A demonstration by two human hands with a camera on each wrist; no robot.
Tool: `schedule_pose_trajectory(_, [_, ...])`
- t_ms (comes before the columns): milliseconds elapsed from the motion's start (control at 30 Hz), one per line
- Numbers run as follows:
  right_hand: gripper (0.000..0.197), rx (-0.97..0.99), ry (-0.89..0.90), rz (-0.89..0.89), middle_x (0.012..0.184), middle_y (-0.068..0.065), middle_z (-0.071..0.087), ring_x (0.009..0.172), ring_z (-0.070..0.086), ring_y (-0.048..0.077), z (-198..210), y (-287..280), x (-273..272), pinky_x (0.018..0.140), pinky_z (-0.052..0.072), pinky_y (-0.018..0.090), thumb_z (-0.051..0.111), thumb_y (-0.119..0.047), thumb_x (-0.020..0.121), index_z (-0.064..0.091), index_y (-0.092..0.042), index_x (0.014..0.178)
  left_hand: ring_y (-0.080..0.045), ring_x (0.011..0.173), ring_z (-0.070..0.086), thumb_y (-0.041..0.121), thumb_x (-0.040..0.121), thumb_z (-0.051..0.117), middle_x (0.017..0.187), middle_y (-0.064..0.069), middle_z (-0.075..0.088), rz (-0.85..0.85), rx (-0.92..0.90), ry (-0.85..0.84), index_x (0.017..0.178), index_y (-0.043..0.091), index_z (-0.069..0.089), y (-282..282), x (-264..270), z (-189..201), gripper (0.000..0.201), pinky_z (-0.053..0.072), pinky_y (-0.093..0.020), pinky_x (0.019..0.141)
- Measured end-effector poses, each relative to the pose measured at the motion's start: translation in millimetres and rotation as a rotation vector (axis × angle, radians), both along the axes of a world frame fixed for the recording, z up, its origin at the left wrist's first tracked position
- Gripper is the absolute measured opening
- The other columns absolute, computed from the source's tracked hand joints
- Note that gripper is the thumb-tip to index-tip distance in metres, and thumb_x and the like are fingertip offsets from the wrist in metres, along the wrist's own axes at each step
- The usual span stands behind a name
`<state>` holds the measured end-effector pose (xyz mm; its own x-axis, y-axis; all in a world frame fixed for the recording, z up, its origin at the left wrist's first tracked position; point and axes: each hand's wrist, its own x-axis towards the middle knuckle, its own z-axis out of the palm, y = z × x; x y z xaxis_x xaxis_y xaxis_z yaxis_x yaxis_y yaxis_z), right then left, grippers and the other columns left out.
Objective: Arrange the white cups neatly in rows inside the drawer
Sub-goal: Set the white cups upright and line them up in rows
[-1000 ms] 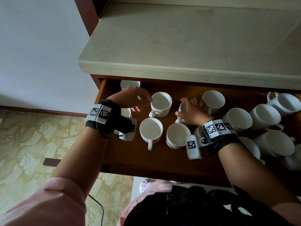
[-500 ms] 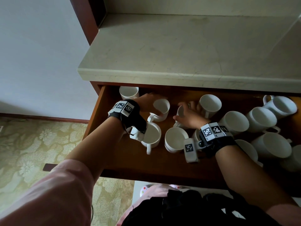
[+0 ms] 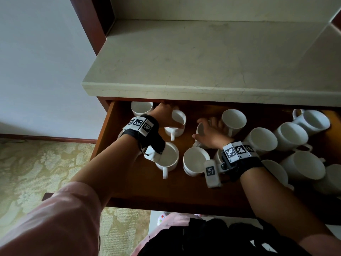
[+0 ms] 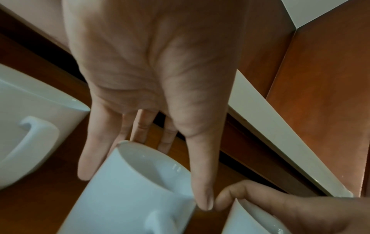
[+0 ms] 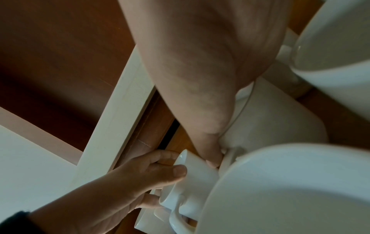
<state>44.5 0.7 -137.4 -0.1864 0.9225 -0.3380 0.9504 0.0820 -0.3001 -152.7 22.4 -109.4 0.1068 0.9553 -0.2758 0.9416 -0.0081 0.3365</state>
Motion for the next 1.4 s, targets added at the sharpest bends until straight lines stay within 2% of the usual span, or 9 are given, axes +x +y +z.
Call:
schedule_pose_trajectory(200, [0.060, -0.035, 0.010, 0.006, 0.146, 0.009, 0.018, 0.134, 0.017, 0.035, 1.4, 1.4, 0.4, 0.109, 0.019, 0.047, 0.054, -0.049, 0.088, 0.028, -0.030, 0.139, -0.022, 0.119, 0.049, 0.054, 0.070, 0.075, 0.133, -0.003, 0.050, -0.004, -0.010, -0.003, 0.135, 0.020, 0.045, 2.0, 2.8, 0.5, 0.079, 0.044, -0.026, 0.089])
schedule_pose_trajectory(567, [0.060, -0.030, 0.014, 0.012, 0.145, 0.008, 0.019, 0.134, 0.018, 0.035, 2.3, 0.7, 1.1, 0.109, 0.020, 0.047, 0.054, -0.050, 0.088, 0.029, -0.030, 0.138, -0.026, 0.129, 0.043, 0.070, 0.071, 0.064, 0.143, -0.007, 0.043, 0.027, -0.106, 0.051, 0.146, 0.014, 0.030, 0.4, -4.5, -1.5, 0.100, 0.039, -0.033, 0.101])
schedule_pose_trajectory(733, [0.058, -0.055, 0.019, 0.000, 0.146, 0.008, 0.017, 0.136, 0.014, 0.035, 4.3, 0.7, 0.9, 0.111, 0.016, 0.048, 0.052, -0.049, 0.088, 0.028, -0.031, 0.138, -0.024, 0.124, 0.049, 0.060, 0.086, 0.053, 0.141, -0.004, 0.049, -0.011, -0.180, 0.032, 0.145, 0.016, 0.035, -3.0, -25.2, 23.7, 0.075, 0.034, -0.027, 0.098])
schedule_pose_trajectory(867, [0.059, -0.046, 0.020, -0.002, 0.145, 0.009, 0.016, 0.136, 0.013, 0.035, 3.3, 0.3, 0.9, 0.111, 0.015, 0.047, 0.052, -0.049, 0.088, 0.027, -0.031, 0.139, -0.024, 0.106, 0.060, 0.053, 0.089, 0.053, 0.118, -0.009, 0.065, 0.110, -0.222, 0.041, 0.114, 0.008, 0.065, -3.8, -60.8, 33.8, 0.053, 0.044, -0.033, 0.096])
schedule_pose_trajectory(933, [0.060, -0.039, 0.020, -0.008, 0.145, 0.008, 0.017, 0.135, 0.015, 0.035, 2.0, 0.5, 1.0, 0.111, 0.016, 0.046, 0.053, -0.050, 0.088, 0.027, -0.031, 0.139, -0.025, 0.097, 0.062, 0.051, 0.086, 0.060, 0.106, -0.009, 0.066, 0.221, -0.205, 0.038, 0.106, 0.006, 0.066, -6.8, -77.6, 28.6, 0.049, 0.049, -0.036, 0.092])
schedule_pose_trajectory(1067, [0.061, -0.010, 0.012, -0.004, 0.144, 0.008, 0.020, 0.134, 0.018, 0.035, -1.6, 0.9, 1.0, 0.111, 0.020, 0.047, 0.054, -0.050, 0.087, 0.029, -0.032, 0.138, -0.026, 0.128, 0.045, 0.072, 0.078, 0.049, 0.140, -0.006, 0.049, 0.355, -0.118, 0.044, 0.137, 0.027, 0.044, -10.3, -88.4, 21.3, 0.074, 0.030, -0.045, 0.112])
schedule_pose_trajectory(1167, [0.061, -0.007, 0.007, -0.002, 0.143, 0.007, 0.021, 0.134, 0.018, 0.035, -3.1, 2.1, 1.2, 0.111, 0.020, 0.048, 0.054, -0.051, 0.086, 0.029, -0.032, 0.138, -0.027, 0.144, 0.014, 0.049, 0.099, 0.036, 0.156, -0.012, 0.020, 0.406, -0.195, 0.133, 0.150, 0.011, 0.016, -12.6, -67.4, 28.3, 0.067, 0.009, -0.034, 0.116])
schedule_pose_trajectory(1300, [0.061, -0.008, 0.009, -0.003, 0.142, 0.007, 0.022, 0.134, 0.019, 0.034, -3.9, 2.9, 2.2, 0.110, 0.021, 0.049, 0.055, -0.052, 0.085, 0.029, -0.033, 0.138, -0.032, 0.140, 0.015, 0.057, 0.084, 0.058, 0.151, -0.021, 0.011, 0.618, -0.190, 0.068, 0.147, -0.004, 0.001, -9.1, -65.1, 13.0, 0.104, 0.016, -0.037, 0.115])
schedule_pose_trajectory(1400, [0.061, -0.009, 0.013, -0.003, 0.143, 0.007, 0.021, 0.134, 0.018, 0.034, -4.0, 2.9, 2.3, 0.110, 0.021, 0.049, 0.055, -0.052, 0.086, 0.029, -0.033, 0.138, -0.034, 0.137, 0.020, 0.055, 0.081, 0.063, 0.148, -0.020, 0.017, 0.706, -0.223, -0.008, 0.149, 0.004, 0.006, -8.4, -66.2, 12.6, 0.102, 0.022, -0.041, 0.115])
